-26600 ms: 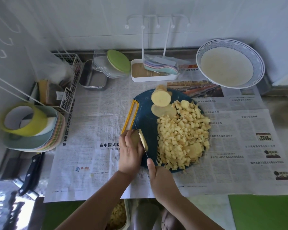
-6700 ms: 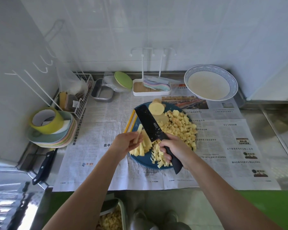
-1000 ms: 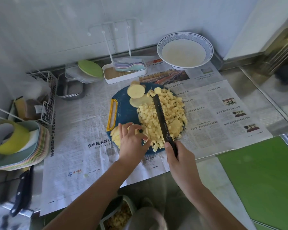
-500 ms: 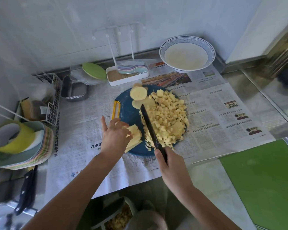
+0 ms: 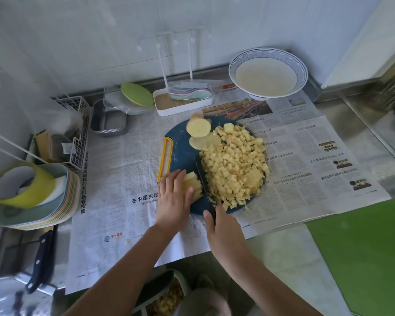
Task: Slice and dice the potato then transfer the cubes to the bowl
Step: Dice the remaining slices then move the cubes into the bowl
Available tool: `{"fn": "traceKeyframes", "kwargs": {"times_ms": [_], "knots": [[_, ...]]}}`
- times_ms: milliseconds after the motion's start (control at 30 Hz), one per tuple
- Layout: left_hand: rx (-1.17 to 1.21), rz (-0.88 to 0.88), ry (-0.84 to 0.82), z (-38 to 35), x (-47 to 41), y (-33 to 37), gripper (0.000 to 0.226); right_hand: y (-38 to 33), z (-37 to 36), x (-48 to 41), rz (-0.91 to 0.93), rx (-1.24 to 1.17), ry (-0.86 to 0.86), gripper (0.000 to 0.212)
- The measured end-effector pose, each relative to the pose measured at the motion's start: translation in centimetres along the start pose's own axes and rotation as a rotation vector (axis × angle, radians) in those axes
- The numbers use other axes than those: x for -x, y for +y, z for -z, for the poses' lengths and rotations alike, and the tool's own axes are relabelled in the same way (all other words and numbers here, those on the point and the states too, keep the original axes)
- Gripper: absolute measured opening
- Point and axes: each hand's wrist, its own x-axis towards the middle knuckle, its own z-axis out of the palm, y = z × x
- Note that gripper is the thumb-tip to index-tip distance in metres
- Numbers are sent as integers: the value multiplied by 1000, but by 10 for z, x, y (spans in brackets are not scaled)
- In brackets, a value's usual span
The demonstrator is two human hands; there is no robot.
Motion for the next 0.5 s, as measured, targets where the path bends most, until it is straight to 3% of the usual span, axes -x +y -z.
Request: {"fn": "traceKeyframes", "kwargs": {"times_ms": [167, 333, 500], "knots": [[7, 56, 139, -9, -2, 9, 44, -1, 3, 3, 16, 9, 75, 23], [-54, 22, 176, -15, -3, 2, 42, -6, 7, 15, 107, 88, 54, 26], [-76, 30, 182, -16, -3, 3, 44, -6, 8, 20, 86, 143, 22, 27]]}}
